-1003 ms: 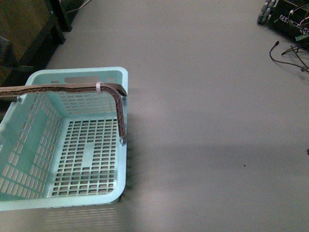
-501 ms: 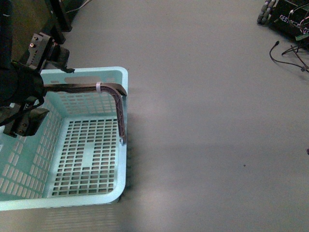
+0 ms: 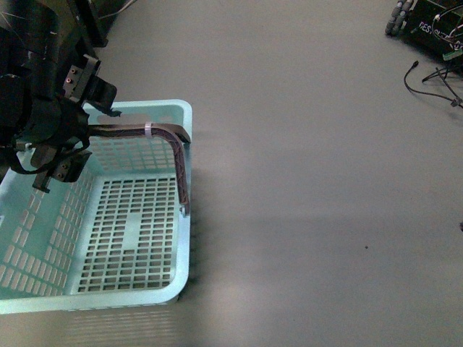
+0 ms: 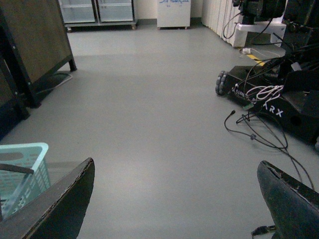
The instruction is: Pick lemon and mango into basket
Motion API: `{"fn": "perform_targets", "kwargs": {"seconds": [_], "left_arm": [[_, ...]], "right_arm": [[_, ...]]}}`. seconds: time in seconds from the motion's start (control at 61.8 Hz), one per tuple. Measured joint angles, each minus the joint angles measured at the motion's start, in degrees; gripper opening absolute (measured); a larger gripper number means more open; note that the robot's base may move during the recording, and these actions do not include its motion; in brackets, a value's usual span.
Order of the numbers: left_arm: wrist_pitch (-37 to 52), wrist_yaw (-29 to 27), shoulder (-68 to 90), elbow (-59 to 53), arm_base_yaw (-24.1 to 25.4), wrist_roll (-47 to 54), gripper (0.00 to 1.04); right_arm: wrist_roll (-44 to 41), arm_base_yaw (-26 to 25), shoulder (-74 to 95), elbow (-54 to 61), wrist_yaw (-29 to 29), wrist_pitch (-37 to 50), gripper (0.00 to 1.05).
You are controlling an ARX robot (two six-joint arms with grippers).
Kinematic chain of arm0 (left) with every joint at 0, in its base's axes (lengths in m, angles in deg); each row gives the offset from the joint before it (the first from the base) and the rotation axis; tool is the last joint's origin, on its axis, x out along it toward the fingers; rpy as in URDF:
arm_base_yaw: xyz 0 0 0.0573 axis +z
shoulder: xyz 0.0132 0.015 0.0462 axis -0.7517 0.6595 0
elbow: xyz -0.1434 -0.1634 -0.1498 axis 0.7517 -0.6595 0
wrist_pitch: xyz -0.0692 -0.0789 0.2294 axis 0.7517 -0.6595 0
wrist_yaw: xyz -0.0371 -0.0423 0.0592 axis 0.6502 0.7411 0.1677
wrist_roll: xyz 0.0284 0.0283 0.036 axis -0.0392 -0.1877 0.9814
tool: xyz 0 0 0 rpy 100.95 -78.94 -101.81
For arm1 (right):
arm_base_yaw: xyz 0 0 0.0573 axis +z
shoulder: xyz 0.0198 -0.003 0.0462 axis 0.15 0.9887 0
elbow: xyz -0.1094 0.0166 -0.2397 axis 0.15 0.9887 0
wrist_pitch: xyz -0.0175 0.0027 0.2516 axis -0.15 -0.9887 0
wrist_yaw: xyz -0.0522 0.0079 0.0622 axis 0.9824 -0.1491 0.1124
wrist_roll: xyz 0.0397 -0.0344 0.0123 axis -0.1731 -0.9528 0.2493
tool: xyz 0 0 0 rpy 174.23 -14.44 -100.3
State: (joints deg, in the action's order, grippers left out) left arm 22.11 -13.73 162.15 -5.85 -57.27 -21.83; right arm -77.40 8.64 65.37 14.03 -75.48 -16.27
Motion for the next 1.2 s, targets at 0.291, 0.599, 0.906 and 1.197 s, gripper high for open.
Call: {"fn": "perform_targets", "kwargs": {"seconds": [0.291, 0.599, 0.906, 1.197], "left_arm": [[-1.33, 2.21, -1.77, 0.17, -0.63, -3.50, 0.06], [-1.07, 6.71, -20.87, -12.74, 0.00, -7.26, 0.05], [-5.73, 15.45, -51.74, -20.50, 7.37, -11.58, 0.05], [-14.19, 21.86, -71.87, -21.35, 11.50, -14.05, 0.05]], "right_arm": [[0.00, 0.00, 0.00, 0.00, 0.00, 0.00, 0.96], [0.00, 0.00, 0.00, 0.00, 0.00, 0.00, 0.96], [0.00, 0.00, 0.00, 0.00, 0.02, 0.00, 0.96], [0.00, 0.00, 0.00, 0.00, 0.02, 0.00, 0.96]]}}
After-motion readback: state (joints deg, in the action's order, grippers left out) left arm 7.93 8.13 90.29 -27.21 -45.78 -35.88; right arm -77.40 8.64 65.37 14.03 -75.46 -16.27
